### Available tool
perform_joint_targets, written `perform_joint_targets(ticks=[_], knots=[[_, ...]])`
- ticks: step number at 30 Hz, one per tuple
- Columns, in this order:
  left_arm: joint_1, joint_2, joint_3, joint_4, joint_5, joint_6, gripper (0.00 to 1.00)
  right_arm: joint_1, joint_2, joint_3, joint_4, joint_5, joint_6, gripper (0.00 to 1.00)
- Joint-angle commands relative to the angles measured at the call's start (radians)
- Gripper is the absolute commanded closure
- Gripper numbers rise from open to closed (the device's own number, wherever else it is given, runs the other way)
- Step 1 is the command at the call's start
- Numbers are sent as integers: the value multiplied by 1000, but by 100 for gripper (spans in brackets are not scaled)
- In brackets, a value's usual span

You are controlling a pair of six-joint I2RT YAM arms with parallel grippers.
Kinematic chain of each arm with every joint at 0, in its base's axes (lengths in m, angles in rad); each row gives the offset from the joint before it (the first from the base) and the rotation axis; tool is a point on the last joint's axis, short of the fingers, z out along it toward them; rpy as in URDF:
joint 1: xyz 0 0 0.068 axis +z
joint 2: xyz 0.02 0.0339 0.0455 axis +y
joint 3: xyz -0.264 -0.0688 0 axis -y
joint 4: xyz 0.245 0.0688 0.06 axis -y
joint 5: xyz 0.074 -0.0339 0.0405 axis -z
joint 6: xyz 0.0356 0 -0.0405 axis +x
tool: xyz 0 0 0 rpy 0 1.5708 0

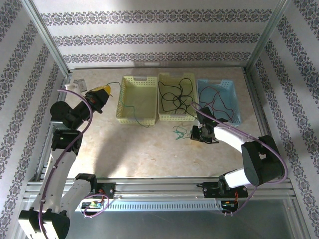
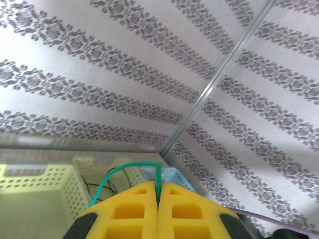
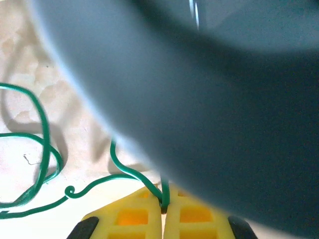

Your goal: Untangle the cables

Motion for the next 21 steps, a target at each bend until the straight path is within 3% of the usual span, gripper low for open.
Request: perform_joint_targets(ticks=[1, 7, 13, 21], knots=[[10, 15, 23, 135, 24, -75, 100, -12, -5, -28, -64, 32, 11, 100], [10, 58, 72, 163, -99, -25, 100, -13, -13, -33, -56, 29, 15, 100], [8, 148, 99, 167, -323, 20, 100, -13, -21, -37, -48, 15, 18, 100], [-41, 342, 100, 158, -322, 64, 100, -12, -40, -40, -47, 9, 21, 100]])
